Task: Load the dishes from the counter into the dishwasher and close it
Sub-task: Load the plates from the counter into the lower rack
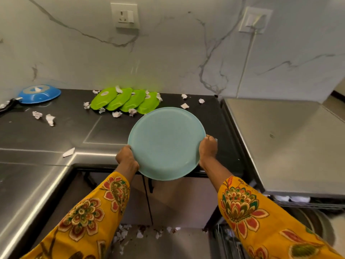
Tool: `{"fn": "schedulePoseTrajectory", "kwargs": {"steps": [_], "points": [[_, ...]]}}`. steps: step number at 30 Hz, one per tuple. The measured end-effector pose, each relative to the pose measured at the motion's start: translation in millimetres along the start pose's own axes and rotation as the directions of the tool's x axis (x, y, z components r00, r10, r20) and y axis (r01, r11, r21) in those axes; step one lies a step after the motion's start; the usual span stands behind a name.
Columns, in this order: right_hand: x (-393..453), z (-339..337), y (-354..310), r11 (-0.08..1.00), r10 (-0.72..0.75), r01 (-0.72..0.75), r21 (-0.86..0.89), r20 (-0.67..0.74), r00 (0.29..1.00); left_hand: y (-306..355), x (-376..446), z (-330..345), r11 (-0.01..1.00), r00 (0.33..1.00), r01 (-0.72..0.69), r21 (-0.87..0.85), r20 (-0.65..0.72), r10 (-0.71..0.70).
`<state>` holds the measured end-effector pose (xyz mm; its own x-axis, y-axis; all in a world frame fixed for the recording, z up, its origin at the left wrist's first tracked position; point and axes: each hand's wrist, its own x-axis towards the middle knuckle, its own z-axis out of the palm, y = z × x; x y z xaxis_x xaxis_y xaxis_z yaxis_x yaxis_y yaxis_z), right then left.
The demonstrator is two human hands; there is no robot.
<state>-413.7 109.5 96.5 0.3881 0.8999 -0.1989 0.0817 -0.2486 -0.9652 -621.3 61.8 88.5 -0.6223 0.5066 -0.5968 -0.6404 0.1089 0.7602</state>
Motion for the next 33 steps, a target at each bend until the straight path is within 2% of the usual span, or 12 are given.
{"fn": "schedulePoseTrajectory", "kwargs": {"steps": [10, 13, 18, 21, 25, 33], "points": [[21.3, -146.4, 43.3, 0.995, 0.088, -0.094, -0.037, -0.142, 0.986, -118.0, -81.2, 38.0, 1.000, 0.999, 0.021, -0.009, 0.027, -0.020], [21.0, -192.0, 57.5, 0.992, 0.092, -0.105, -0.063, -0.183, 0.979, -166.7, -81.6, 40.9, 0.995, 0.994, 0.015, 0.096, 0.106, -0.025], [14.2, -258.9, 83.6, 0.983, 0.120, -0.150, -0.102, -0.255, 0.960, -231.7, -100.3, 42.1, 0.979, 0.993, 0.076, 0.191, 0.072, -0.091], [8.0, -292.4, 103.2, 0.976, 0.159, -0.196, -0.100, -0.295, 0.942, -242.4, -150.5, 40.9, 0.976, 0.991, 0.085, 0.199, 0.087, -0.104], [-6.8, -327.8, 126.6, 0.965, 0.242, -0.262, -0.013, -0.341, 0.908, -260.1, -207.7, 35.8, 0.968, 0.983, 0.107, 0.226, 0.119, -0.137], [-36.0, -378.6, 169.9, 0.934, 0.355, -0.333, 0.129, -0.440, 0.825, -314.8, -236.8, 14.6, 0.935, 0.969, 0.187, 0.301, 0.098, -0.226]]}}
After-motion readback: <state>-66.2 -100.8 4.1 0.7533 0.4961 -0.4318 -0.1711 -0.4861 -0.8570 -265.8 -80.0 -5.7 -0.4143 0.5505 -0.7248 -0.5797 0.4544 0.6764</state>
